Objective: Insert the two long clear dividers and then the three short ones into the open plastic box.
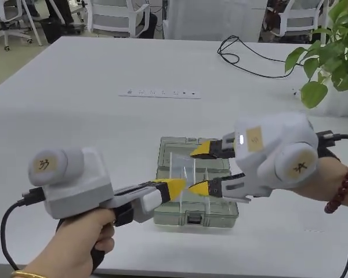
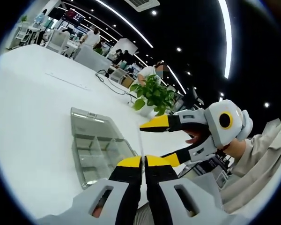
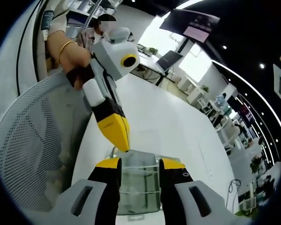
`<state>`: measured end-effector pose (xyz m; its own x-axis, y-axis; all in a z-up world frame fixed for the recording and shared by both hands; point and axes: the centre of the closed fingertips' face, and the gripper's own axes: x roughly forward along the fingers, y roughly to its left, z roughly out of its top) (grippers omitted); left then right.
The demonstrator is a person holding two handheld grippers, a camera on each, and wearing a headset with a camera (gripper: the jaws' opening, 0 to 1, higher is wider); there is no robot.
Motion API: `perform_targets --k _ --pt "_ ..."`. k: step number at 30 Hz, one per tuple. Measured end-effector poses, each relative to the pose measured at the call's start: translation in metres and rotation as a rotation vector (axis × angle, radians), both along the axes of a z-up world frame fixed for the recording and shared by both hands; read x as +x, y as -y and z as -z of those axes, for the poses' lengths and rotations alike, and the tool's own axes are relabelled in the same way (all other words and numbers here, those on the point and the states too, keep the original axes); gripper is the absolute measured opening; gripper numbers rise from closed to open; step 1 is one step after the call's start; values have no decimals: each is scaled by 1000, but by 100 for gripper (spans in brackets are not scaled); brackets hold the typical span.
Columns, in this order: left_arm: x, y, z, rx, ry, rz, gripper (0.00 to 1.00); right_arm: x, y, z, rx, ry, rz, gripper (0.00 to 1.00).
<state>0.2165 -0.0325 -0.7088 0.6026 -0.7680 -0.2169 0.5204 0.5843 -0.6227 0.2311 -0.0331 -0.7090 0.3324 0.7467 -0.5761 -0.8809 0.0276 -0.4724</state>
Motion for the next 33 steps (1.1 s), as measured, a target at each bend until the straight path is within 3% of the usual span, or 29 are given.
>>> perform_targets --k 5,8,10,12,19,21,27,30,32,33 --pt "1 0 0 -1 -11 2 0 1 1 0 9 8 17 33" --pt "0 -1 3 66 13 22 0 0 1 0 21 -7 28 34" --pt "-1 -1 3 78 25 29 0 0 1 0 26 -15 33 33" --pt "0 -3 4 112 48 38 0 -1 1 0 33 -24 36 33" --pt "-2 -7 14 283 161 110 0 -6 1 -10 115 -123 57 33" --pt "-4 -5 14 307 188 132 0 -11 -1 -12 148 -179 51 33" --pt "-12 -2 18 412 280 223 0 -14 1 -10 140 -210 30 32" --pt "-16 2 19 430 305 265 0 -24 2 -6 132 -277 -8 31" --pt "-19 3 19 449 330 302 0 -26 2 -4 126 -287 -21 29" --pt "-20 5 18 437 334 310 0 -31 3 -2 113 -307 -38 29"
